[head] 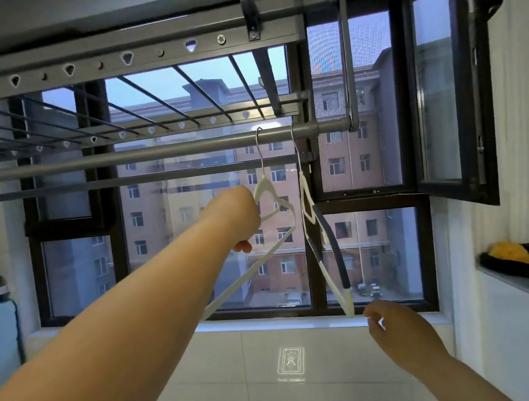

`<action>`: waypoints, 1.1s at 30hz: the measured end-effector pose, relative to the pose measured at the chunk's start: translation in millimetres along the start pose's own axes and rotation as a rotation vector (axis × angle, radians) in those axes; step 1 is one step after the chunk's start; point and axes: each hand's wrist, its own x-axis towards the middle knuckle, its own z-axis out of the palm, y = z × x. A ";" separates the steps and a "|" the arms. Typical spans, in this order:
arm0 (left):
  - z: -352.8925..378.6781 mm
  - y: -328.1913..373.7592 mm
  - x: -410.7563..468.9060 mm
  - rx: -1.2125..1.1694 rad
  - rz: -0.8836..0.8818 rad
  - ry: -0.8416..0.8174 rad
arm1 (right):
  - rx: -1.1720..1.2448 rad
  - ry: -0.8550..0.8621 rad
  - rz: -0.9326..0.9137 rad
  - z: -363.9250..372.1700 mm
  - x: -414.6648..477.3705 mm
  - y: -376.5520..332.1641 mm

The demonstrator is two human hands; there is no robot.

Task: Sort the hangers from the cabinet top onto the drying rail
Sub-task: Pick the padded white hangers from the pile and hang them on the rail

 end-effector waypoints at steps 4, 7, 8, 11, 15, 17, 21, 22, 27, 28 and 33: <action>-1.4 -4.3 -0.2 -0.014 0.010 -0.002 | 0.010 0.005 0.000 -1.7 -5.8 -1.8; -8.5 -9.1 -5.5 -0.004 0.068 0.001 | 0.004 0.006 0.020 -0.6 -9.6 -1.9; -12.1 -11.0 -9.0 -0.006 0.089 0.006 | 0.007 0.002 0.030 -0.7 -10.8 -2.4; -20.7 -20.1 -22.7 -0.136 0.142 0.054 | 0.022 0.002 0.039 -1.6 -16.5 -3.4; -9.3 -44.6 -41.1 -0.436 0.189 0.163 | 0.009 0.029 0.046 -4.5 -28.9 -2.4; 7.8 -58.8 -48.9 -0.575 0.152 0.195 | -0.007 0.035 0.069 -8.3 -37.4 0.2; 60.1 -82.7 -64.8 -0.658 0.078 0.226 | -0.057 0.055 0.098 -19.0 -57.7 12.4; 75.8 -84.6 -69.5 -0.663 0.079 0.184 | -0.074 0.053 0.111 -22.5 -63.0 16.9; 149.1 -64.7 -97.9 -0.711 0.144 -0.120 | -0.111 0.049 0.201 -44.0 -85.1 51.1; 161.9 -55.9 -103.1 -0.710 0.170 -0.174 | -0.115 0.049 0.219 -47.6 -89.6 59.6; 225.4 8.7 -119.1 -0.700 0.242 -0.404 | -0.126 0.075 0.309 -66.9 -114.1 115.6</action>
